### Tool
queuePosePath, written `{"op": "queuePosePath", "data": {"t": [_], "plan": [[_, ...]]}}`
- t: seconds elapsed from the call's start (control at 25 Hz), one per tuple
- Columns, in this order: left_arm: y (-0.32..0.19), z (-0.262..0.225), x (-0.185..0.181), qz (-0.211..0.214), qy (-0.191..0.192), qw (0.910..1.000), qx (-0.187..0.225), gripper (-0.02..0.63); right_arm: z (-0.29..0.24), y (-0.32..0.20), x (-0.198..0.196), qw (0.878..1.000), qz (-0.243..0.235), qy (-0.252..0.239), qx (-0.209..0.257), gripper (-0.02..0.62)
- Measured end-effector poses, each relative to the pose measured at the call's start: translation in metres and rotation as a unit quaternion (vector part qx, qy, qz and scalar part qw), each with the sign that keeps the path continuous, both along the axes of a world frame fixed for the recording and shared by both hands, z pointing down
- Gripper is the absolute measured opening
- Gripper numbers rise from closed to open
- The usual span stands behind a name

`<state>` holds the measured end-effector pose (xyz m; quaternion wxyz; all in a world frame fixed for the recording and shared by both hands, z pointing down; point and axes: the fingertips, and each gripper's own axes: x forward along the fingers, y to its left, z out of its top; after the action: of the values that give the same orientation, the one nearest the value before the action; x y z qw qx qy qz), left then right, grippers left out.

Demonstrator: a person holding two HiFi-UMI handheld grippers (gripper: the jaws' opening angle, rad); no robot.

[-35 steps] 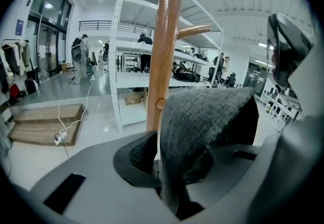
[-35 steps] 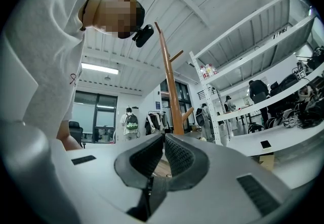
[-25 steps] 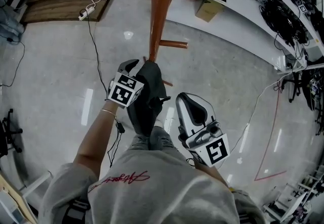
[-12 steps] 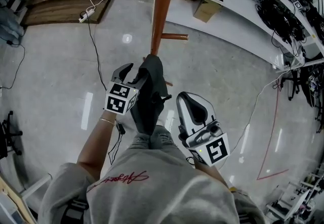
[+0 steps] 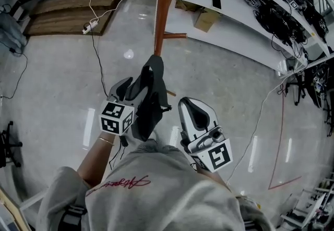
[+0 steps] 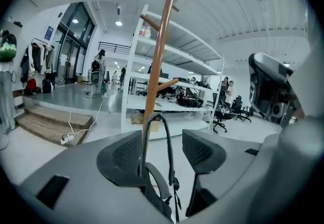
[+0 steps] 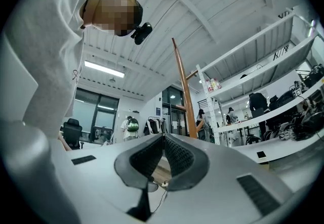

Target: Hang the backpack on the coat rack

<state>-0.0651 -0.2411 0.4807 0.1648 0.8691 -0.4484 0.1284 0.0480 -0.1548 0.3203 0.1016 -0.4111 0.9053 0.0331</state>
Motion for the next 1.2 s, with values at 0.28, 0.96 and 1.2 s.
{"op": "queuePosePath", "data": {"t": [0.28,0.96,1.2], "plan": [[0.056,-0.069,0.012,0.007,0.036,0.9959,0.083,0.205,-0.017,0.041,0.004,1.0,-0.009,-0.008,0.021,0.025],[0.227,-0.156,0.013,-0.064,0.103,0.979,0.164,0.018,-0.041,0.205,0.002,0.997,-0.042,-0.004,0.058,0.025],[0.262,-0.164,0.004,-0.061,0.1,0.9784,0.17,0.017,-0.045,0.235,-0.008,0.997,-0.05,-0.007,0.064,0.025]]}}
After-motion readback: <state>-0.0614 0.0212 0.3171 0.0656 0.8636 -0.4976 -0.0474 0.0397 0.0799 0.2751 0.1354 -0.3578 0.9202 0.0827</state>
